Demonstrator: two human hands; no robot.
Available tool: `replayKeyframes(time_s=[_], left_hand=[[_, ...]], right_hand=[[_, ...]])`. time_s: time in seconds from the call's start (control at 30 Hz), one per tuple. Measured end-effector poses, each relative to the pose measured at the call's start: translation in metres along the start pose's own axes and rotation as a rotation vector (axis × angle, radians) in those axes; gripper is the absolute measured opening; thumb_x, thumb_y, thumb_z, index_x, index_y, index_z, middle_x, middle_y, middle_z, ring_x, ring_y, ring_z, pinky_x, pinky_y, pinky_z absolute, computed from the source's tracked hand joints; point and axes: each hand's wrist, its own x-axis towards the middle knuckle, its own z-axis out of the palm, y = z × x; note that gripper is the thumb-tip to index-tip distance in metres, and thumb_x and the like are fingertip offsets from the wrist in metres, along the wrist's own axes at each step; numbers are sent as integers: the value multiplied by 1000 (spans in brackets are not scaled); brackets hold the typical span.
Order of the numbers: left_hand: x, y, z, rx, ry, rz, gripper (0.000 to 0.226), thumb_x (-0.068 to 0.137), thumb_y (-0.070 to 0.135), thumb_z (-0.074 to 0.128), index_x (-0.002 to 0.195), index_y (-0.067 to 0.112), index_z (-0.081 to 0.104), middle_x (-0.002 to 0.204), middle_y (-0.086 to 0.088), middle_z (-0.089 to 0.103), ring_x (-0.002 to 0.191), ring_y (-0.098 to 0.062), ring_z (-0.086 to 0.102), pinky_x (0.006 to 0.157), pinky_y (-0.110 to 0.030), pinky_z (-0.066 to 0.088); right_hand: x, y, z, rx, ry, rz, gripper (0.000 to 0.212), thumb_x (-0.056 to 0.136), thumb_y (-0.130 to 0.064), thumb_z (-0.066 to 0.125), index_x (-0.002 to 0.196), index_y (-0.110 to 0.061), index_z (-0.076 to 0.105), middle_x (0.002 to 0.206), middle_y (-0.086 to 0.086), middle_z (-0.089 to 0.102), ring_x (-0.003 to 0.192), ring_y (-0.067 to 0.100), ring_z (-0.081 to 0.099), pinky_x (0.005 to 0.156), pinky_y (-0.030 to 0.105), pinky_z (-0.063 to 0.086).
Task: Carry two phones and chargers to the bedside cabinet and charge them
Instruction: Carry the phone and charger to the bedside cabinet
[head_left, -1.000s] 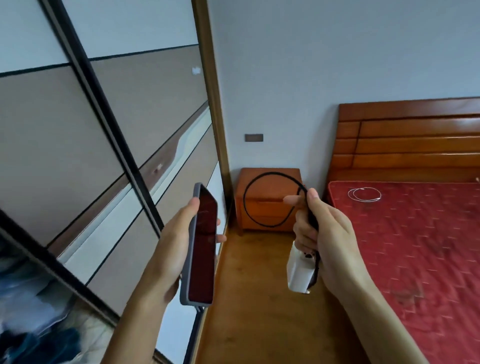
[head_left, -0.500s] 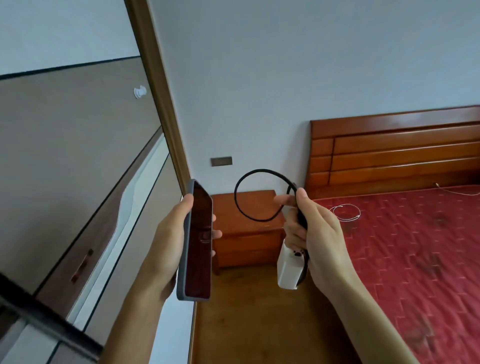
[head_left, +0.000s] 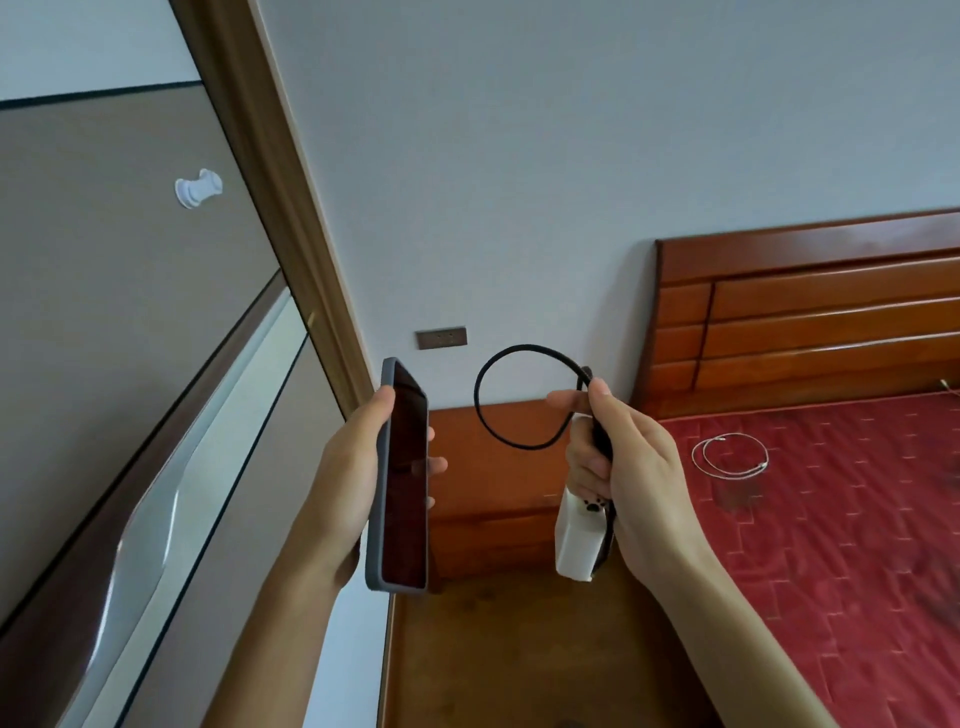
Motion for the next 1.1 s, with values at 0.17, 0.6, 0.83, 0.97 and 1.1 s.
replayKeyframes(time_s=[0.17,0.6,0.83,0.97,1.1], left_hand=[[85,34,32,-53,51,4,54,97,55,45,120,11,65,113,-23,72,84,-28,76,57,-34,60],[289,60,51,-99,22,37,52,99,55,43,127,15,62,119,-15,71,92,-26,76,55,-31,60],[406,62,19,-65,-84,16,58,99,59,39,125,15,65,112,-11,76,95,-23,76,68,-41,62],[455,63,10,-141,-137,-59,65,88,64,46,119,12,69,111,-12,77,101,-29,75,90,-58,54],[503,57,2,-176,-135,-122,70,85,66,46,120,11,69,113,-15,76,103,-30,74,94,-58,52]], right_hand=[[92,-1,-14,57,-66,-1,41,96,-41,47,95,-10,74,49,-3,37,40,8,30,39,20,29],[292,38,-7,50,-42,91,47,94,-49,46,96,-11,73,49,-3,34,41,10,26,41,22,27],[387,91,31,-49,91,63,38,105,-38,39,110,-14,68,55,-3,43,44,9,35,46,23,32],[427,116,49,-67,150,105,31,103,-39,45,106,-20,70,60,-2,46,47,10,37,49,25,33],[462,137,61,-137,221,155,27,81,-44,72,103,-29,71,55,-14,41,47,5,36,49,21,35]])
